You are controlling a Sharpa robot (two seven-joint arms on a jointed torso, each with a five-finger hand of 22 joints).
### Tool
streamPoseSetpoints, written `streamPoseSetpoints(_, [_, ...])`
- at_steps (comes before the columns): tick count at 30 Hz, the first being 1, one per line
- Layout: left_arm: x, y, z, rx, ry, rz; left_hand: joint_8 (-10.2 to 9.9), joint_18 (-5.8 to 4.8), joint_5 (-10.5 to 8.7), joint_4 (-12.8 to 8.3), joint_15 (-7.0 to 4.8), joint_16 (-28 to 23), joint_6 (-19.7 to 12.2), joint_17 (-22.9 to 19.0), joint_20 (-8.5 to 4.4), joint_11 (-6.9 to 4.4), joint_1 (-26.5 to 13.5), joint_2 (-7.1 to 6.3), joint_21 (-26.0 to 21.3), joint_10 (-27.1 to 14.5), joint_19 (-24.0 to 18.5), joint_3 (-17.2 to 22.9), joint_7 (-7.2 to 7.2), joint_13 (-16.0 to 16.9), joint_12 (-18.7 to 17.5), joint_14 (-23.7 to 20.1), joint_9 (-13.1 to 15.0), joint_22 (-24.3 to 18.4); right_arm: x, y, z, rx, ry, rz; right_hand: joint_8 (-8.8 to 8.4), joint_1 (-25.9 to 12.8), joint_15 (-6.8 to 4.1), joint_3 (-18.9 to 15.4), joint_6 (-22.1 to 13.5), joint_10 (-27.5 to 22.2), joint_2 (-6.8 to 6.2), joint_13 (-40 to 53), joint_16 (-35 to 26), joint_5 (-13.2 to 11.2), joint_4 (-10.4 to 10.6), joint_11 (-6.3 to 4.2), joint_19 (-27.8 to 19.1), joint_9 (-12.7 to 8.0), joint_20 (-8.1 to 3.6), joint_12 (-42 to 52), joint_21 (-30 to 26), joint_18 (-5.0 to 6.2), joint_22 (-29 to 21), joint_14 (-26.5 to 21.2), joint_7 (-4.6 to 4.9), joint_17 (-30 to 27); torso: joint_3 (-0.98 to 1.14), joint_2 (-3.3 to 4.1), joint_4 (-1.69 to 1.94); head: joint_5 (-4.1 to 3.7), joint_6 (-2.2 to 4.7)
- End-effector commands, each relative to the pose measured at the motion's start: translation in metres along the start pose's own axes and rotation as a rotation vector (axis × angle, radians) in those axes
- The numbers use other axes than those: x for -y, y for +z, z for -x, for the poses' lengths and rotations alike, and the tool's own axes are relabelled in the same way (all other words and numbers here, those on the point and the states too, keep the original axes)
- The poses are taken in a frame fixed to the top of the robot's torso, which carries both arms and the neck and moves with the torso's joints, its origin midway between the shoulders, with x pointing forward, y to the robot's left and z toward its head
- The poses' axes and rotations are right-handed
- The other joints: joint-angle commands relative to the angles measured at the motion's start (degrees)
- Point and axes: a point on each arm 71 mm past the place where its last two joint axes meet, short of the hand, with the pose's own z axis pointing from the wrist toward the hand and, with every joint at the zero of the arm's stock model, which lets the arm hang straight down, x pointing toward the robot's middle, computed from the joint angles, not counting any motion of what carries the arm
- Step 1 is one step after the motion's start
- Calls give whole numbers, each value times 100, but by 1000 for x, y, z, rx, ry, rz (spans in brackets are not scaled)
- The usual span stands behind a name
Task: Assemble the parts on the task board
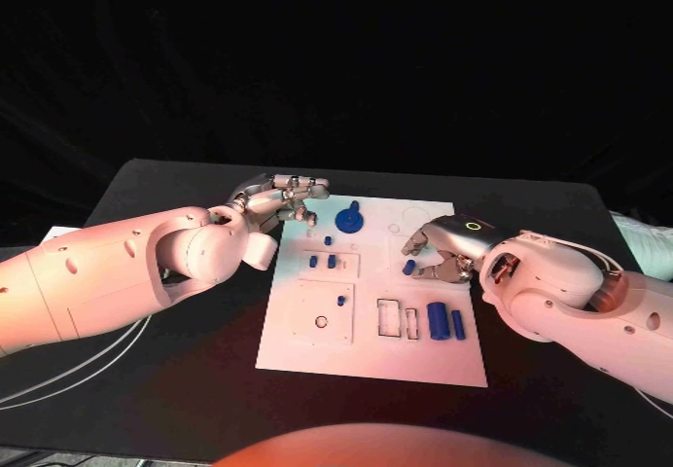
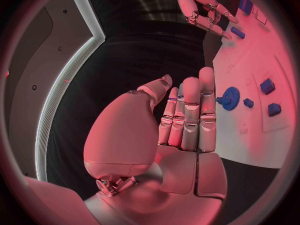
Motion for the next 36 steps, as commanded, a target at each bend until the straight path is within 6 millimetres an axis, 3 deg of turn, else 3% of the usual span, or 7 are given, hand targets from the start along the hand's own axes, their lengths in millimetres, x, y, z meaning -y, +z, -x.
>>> streamPoseSetpoints(1, [1, 1, -2, -16, -2, -12, -16, 97, -19, -1, -9, 0, -41, -4, 19, -8, -46, 24, -25, -36, -27, -21, -15, -5, 20, -31, -3, -9, 0, 2, -2, -6, -24, -3, 1, 5, -52, 71, 58, 73, 65, -9, 31, -54, -9, -10, 46, -6, -14, 8, 38, 54, 24, 234, 10, 21, 5, 1, 0, 9, -10])
streamPoseSetpoints(7, [1, 1, -3, -18, -2, -10, -16, 97, -19, -1, -9, 0, -41, -4, 19, -8, -46, 24, -25, -36, -27, -21, -15, -5, 20, -31, -3, -9, 0, 5, -4, -16, -24, -5, 4, 25, -55, 257, 156, 313, 110, -15, 96, -97, -15, -25, 103, -6, -26, 1, 109, 34, 114, 245, 32, 86, 1, -2, -7, 6, -16])
streamPoseSetpoints(36, [0, 1, -4, -26, -4, -6, -2, 99, -21, 16, -6, 14, -48, -9, 25, -7, -62, 34, -43, -50, -20, -76, -15, -1, 53, -35, 0, -28, -4, 9, -7, -43, -23, 2, 22, -78, -111, 724, 479, 872, 9, -13, 219, -138, 82, -105, 196, 6, -74, -188, 268, 2, 314, 260, 61, 203, -3, 0, -2, -29, -83])
